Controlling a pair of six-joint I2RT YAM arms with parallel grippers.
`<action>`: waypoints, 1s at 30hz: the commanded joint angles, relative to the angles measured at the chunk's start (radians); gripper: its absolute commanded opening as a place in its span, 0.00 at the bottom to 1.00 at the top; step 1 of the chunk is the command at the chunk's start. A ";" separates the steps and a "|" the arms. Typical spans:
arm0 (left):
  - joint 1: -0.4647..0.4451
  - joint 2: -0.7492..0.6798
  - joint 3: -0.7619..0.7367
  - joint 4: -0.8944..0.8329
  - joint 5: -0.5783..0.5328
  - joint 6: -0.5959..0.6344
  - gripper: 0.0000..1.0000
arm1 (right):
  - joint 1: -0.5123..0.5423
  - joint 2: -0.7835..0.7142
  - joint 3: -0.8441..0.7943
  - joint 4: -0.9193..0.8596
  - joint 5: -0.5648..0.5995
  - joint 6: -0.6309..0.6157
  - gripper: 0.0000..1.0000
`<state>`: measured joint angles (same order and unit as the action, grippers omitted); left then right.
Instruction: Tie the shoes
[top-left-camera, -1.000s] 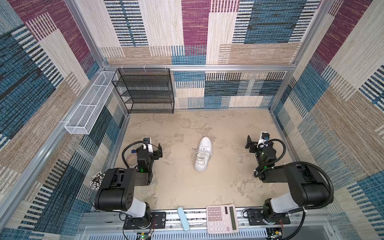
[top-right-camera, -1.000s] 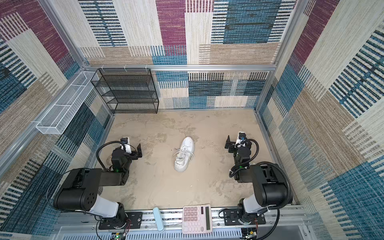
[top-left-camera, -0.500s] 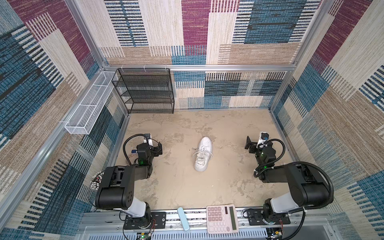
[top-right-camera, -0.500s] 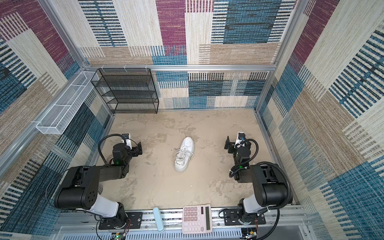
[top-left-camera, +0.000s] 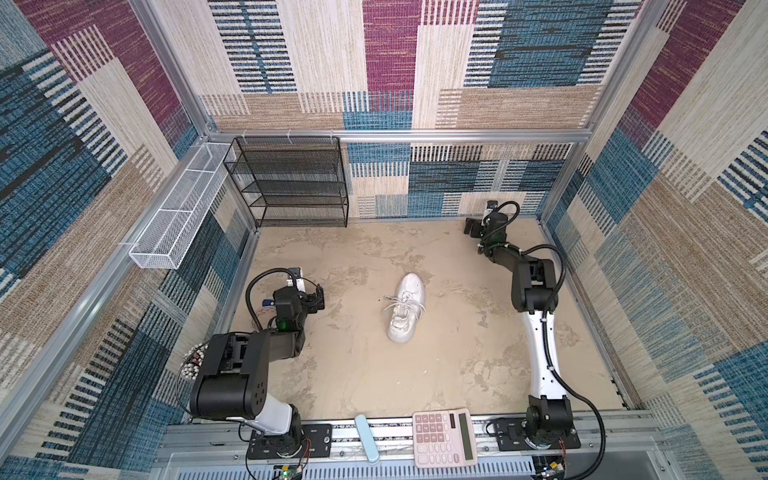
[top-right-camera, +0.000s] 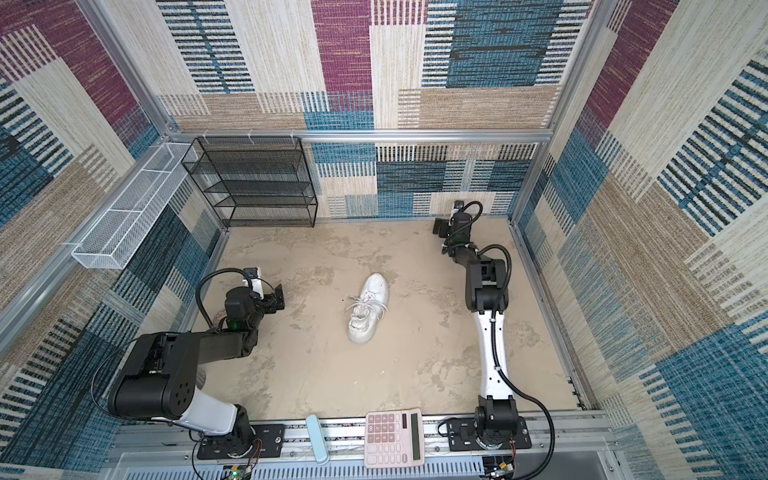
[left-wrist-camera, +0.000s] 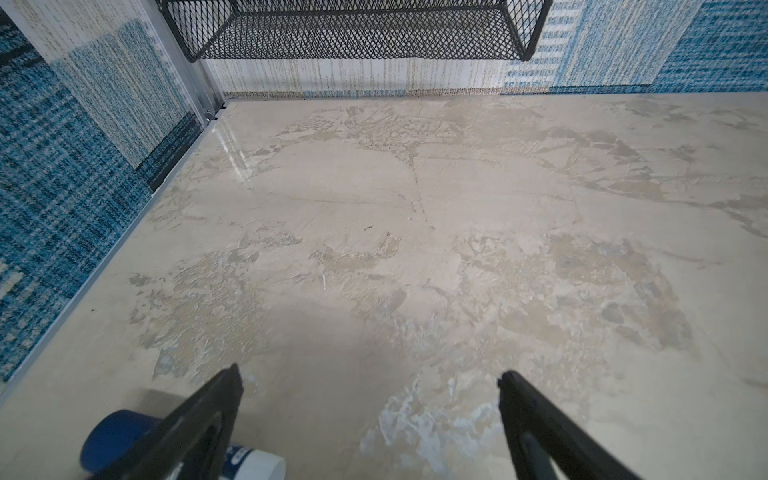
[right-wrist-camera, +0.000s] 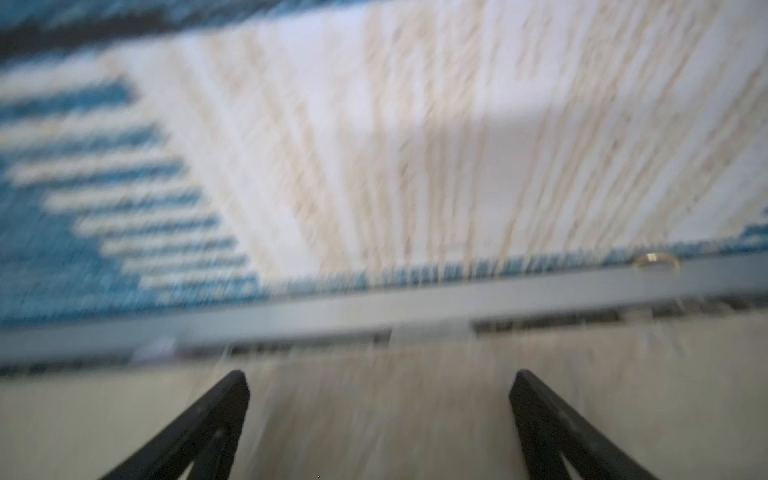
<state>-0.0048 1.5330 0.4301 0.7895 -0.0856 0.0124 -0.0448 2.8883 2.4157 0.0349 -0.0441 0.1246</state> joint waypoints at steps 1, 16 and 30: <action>0.002 0.000 0.004 -0.001 0.058 0.024 0.99 | -0.035 0.160 0.420 -1.266 -0.146 0.282 1.00; 0.003 0.001 0.006 0.000 0.061 0.023 0.99 | 0.030 -0.235 -0.314 -0.842 0.098 0.288 1.00; 0.005 0.003 0.007 -0.001 0.063 0.023 0.99 | 0.057 -1.577 -2.197 1.171 0.441 0.100 1.00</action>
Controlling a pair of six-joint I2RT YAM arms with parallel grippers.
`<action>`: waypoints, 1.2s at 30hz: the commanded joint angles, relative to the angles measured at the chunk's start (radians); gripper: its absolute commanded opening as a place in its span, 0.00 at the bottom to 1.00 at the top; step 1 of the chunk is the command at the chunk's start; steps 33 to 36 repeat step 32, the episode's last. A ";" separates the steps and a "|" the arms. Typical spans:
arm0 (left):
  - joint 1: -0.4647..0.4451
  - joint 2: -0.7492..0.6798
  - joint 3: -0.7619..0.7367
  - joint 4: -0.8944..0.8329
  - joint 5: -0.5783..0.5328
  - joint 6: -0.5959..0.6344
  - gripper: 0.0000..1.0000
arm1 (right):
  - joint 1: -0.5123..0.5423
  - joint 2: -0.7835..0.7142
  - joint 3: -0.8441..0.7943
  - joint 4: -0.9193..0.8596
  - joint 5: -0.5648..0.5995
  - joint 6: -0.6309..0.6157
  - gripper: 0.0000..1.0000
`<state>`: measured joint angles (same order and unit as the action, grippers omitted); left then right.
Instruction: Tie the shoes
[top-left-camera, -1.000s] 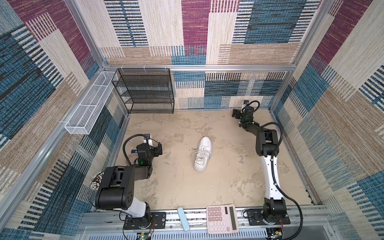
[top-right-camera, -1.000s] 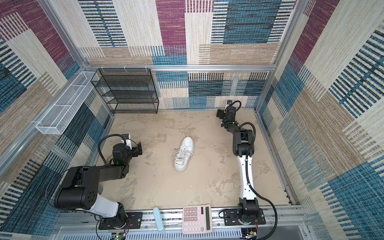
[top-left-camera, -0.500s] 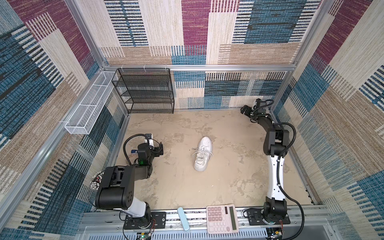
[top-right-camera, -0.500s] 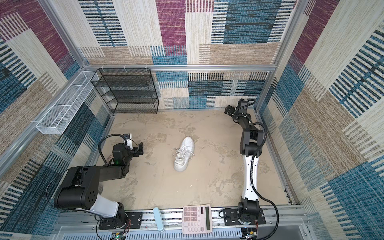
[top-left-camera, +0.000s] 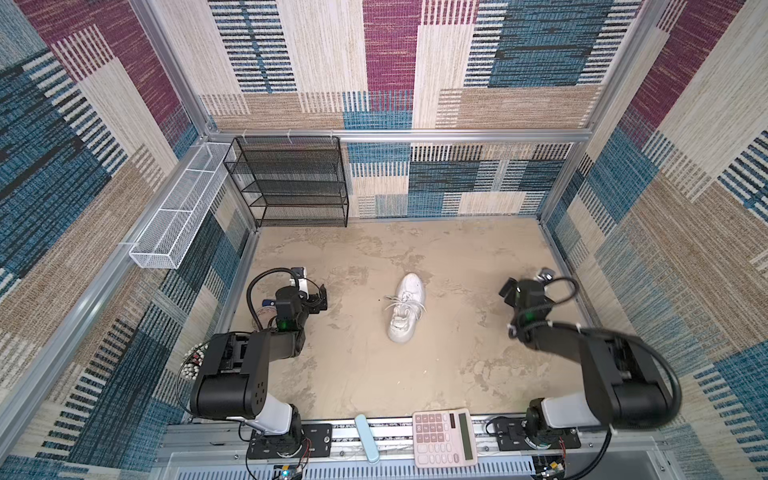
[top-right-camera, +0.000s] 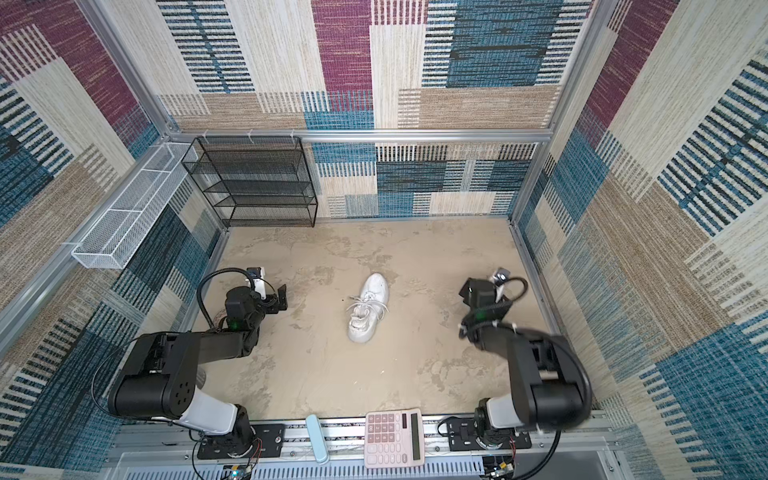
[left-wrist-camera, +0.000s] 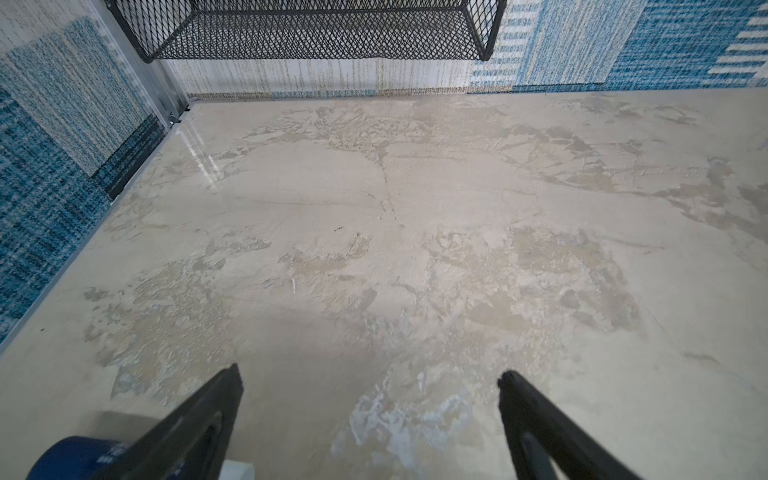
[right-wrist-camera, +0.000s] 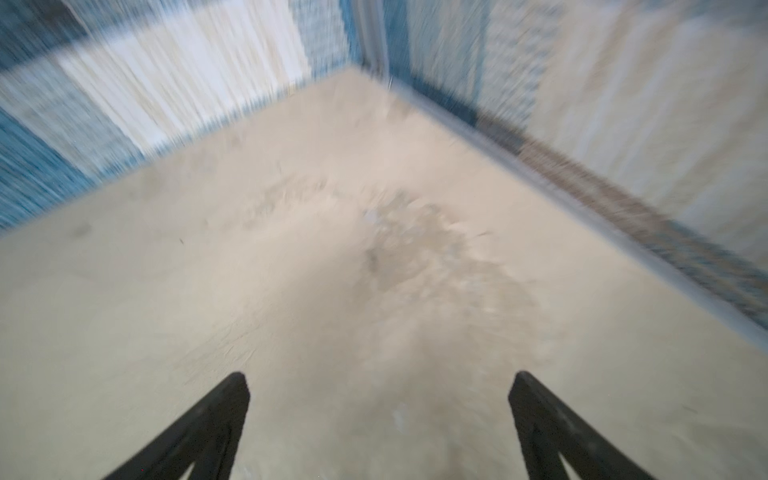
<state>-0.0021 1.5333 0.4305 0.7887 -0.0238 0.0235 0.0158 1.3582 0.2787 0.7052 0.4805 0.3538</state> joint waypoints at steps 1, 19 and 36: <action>0.002 0.000 0.005 -0.002 0.000 0.011 0.99 | -0.006 -0.061 -0.006 0.369 -0.111 -0.139 1.00; 0.002 0.001 0.007 -0.002 0.000 0.011 0.99 | -0.042 0.171 -0.068 0.565 -0.573 -0.383 1.00; 0.002 0.002 0.007 -0.001 0.001 0.012 0.99 | -0.045 0.177 -0.069 0.579 -0.574 -0.379 1.00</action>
